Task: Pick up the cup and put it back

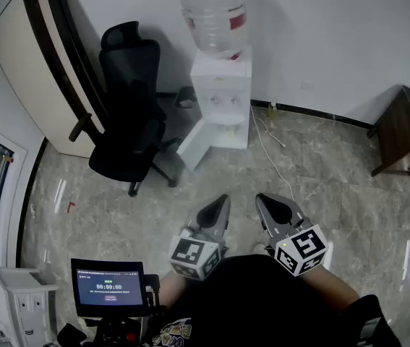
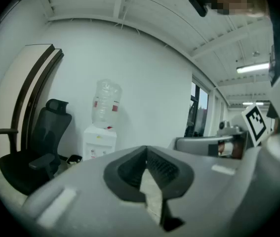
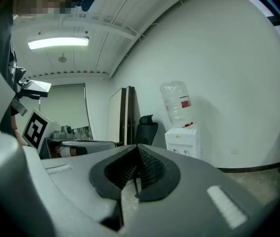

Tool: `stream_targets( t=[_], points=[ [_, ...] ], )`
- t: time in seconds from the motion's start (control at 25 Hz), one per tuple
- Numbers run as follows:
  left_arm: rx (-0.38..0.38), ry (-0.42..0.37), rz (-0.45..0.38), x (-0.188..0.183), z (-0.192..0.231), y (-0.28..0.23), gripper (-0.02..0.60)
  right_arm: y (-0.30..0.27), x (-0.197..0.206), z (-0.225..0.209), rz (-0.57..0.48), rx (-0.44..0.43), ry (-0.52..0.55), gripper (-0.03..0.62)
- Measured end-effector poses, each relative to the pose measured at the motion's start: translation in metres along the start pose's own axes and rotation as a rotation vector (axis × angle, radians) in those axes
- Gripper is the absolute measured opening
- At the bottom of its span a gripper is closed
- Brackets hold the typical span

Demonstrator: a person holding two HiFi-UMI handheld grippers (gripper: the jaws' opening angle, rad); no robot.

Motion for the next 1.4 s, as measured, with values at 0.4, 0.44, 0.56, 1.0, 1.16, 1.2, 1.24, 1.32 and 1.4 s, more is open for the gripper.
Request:
stream_targets(
  t=[0.4,0.44,0.56,1.0,1.16,1.2,1.24,1.32,1.4],
  points=[
    [0.002,0.000,0.006,-0.001,-0.001,0.001,0.005,0.002,-0.003,0.002,-0.018,0.007,0.000,0.008],
    [0.003,0.000,0.007,-0.001,-0.001,0.001,0.005,0.002,-0.003,0.002,-0.019,0.006,0.001,0.008],
    [0.003,-0.001,0.007,-0.002,-0.002,0.001,0.005,0.003,-0.003,0.004,-0.017,0.004,0.003,0.008],
    [-0.021,-0.019,0.021,0.017,-0.030,-0.009,0.005,0.024,0.003,-0.021,-0.015,-0.019,-0.020,0.008],
    [-0.038,-0.030,0.025,0.030,-0.042,-0.016,0.005,0.031,0.003,-0.035,-0.008,-0.056,-0.036,0.008],
    [-0.044,-0.031,0.029,0.031,-0.046,-0.019,0.005,0.033,0.003,-0.040,-0.008,-0.064,-0.039,0.008],
    [-0.049,-0.033,0.032,0.033,-0.050,-0.022,0.005,0.035,0.002,-0.045,-0.009,-0.068,-0.043,0.008],
    [-0.055,-0.040,0.039,0.037,-0.058,-0.029,0.005,0.040,0.001,-0.057,-0.012,-0.070,-0.056,0.008],
    [-0.058,-0.048,0.045,0.041,-0.067,-0.036,0.005,0.044,0.001,-0.070,-0.015,-0.064,-0.073,0.008]
  ],
)
Point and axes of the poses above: the fingertips, and each gripper's own axes: y backward along the fingers, z to its left, x out of its underside, the point moved 6 cm from there along y, backward along the fingers, and after that the axes turned 11 degrees about -z, right-handed, at the moved point
